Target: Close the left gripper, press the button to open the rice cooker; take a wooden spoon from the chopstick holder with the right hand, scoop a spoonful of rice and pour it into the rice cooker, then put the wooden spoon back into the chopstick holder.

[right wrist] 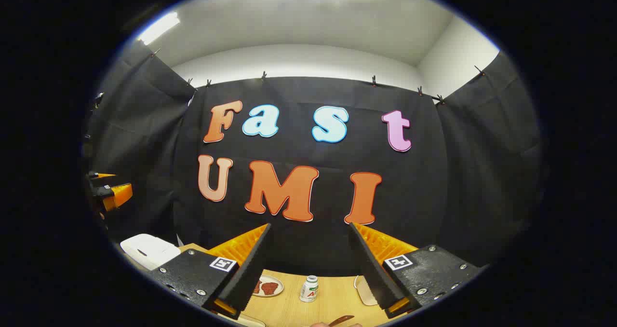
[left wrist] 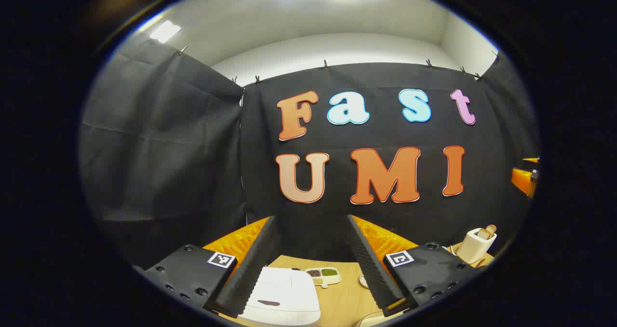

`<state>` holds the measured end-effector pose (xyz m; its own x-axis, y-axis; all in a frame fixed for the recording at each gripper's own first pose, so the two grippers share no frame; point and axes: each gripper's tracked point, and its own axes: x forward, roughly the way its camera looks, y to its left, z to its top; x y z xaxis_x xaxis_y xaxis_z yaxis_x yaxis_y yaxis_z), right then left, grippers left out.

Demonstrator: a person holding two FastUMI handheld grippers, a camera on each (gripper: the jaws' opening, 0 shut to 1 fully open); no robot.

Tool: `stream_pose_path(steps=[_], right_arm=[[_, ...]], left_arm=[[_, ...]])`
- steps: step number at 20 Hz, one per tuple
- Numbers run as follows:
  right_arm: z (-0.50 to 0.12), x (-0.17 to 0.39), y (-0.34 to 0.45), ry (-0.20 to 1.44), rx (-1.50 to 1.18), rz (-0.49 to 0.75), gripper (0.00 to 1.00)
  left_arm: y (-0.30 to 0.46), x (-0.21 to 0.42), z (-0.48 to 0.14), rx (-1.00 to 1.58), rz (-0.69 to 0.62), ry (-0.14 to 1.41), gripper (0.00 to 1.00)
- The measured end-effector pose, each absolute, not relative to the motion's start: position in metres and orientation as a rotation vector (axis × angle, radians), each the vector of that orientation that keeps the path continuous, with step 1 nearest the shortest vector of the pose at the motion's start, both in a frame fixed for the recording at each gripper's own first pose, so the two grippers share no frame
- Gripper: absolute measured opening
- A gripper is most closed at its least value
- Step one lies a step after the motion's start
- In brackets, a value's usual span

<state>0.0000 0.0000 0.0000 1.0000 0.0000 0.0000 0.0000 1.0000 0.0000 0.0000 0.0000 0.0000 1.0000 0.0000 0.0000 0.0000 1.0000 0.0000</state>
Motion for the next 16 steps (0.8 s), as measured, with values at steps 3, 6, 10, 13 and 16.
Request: stream_pose_path(steps=[3, 6, 10, 13, 16], right_arm=[[-0.004, -0.001, -0.002, 0.012, 0.009, -0.003, 0.96], [-0.001, -0.002, -0.005, 0.012, 0.006, -0.006, 0.96], [0.005, -0.005, -0.009, 0.004, 0.009, -0.015, 0.99], [0.007, -0.011, -0.01, 0.001, 0.035, -0.009, 0.96], [0.015, -0.016, -0.014, -0.022, 0.045, -0.012, 0.96]], left_arm=[[-0.007, 0.0, 0.007, 0.007, -0.025, -0.01, 0.95], [-0.009, -0.002, 0.014, 0.021, -0.04, -0.026, 0.99], [-0.01, -0.004, 0.019, -0.002, -0.05, -0.033, 0.99], [-0.011, -0.004, 0.023, 0.007, -0.056, -0.035, 0.98], [-0.012, -0.005, 0.024, 0.007, -0.065, -0.038, 0.98]])
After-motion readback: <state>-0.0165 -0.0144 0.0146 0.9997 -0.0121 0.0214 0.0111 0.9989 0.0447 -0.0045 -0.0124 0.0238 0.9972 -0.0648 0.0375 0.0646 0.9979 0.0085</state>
